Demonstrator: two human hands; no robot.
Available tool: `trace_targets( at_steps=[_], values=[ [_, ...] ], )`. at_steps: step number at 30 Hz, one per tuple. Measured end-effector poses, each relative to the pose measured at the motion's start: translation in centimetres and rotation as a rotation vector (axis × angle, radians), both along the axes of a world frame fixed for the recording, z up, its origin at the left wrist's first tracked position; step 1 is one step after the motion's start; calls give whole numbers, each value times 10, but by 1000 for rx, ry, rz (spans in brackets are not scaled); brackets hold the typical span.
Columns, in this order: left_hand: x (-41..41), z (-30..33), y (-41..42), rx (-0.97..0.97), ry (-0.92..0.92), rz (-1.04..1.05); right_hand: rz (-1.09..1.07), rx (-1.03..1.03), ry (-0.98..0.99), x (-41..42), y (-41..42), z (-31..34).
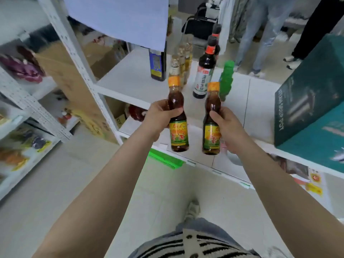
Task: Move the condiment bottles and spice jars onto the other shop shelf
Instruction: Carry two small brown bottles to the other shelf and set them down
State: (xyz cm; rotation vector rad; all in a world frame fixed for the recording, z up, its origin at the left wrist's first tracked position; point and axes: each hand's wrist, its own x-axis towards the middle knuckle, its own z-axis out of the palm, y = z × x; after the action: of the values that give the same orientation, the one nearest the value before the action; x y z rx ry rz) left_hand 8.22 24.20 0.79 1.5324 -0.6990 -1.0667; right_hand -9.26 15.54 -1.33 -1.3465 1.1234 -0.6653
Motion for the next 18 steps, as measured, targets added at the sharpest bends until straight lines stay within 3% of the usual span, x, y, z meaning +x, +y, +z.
trace_targets(
  at_steps=[10,18],
  values=[
    [115,-35,234,127,69,441,416,40,92,162,172,-28],
    [181,-36,365,132,94,801,789,33,122,286,271,-37]
  ],
)
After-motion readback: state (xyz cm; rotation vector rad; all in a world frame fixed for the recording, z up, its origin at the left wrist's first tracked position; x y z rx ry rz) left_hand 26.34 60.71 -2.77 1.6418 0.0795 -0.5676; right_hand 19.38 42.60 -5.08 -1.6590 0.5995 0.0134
